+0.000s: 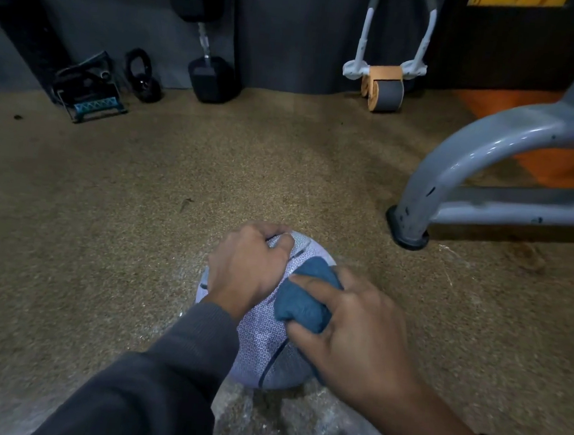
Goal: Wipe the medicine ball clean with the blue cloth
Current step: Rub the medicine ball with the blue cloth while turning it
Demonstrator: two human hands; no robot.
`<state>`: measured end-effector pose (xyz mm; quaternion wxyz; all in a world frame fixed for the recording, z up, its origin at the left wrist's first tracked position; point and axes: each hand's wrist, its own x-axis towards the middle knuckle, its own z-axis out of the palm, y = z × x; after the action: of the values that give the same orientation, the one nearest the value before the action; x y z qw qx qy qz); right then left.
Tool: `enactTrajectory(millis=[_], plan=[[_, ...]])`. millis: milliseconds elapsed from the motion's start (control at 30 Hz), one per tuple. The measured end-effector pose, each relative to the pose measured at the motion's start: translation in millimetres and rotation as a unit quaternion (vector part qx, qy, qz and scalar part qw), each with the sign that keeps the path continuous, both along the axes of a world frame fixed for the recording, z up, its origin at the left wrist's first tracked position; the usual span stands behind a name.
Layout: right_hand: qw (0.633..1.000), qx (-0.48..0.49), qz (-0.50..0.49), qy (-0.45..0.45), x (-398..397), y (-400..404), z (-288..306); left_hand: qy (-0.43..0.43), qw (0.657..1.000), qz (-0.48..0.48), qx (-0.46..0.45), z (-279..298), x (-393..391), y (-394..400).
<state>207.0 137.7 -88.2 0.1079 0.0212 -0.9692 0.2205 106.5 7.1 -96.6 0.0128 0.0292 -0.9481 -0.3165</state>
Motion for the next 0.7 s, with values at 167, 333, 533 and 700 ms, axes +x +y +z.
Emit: enactTrajectory(millis=[167,333,533,700], plan=[[0.999,-0.027,-0.008,-0.02,-12.5,7.8,2.1,0.0,1.0,0.003,-0.003,1.5,-0.3,0.6],[0.999,0.024,-0.016,0.016,-6.2,-3.0,-0.7,-0.002,1.0,0.001,-0.01,-0.4,-3.4,1.1],[1.0,-0.012,-0.004,-0.016,-15.4,1.5,2.4,0.004,1.0,-0.005,0.006,-2.7,-2.9,-5.2],[1.0,0.011,0.005,-0.013,-13.7,2.1,5.4,0.001,1.0,0.002,0.001,-2.6,-2.2,-3.7]])
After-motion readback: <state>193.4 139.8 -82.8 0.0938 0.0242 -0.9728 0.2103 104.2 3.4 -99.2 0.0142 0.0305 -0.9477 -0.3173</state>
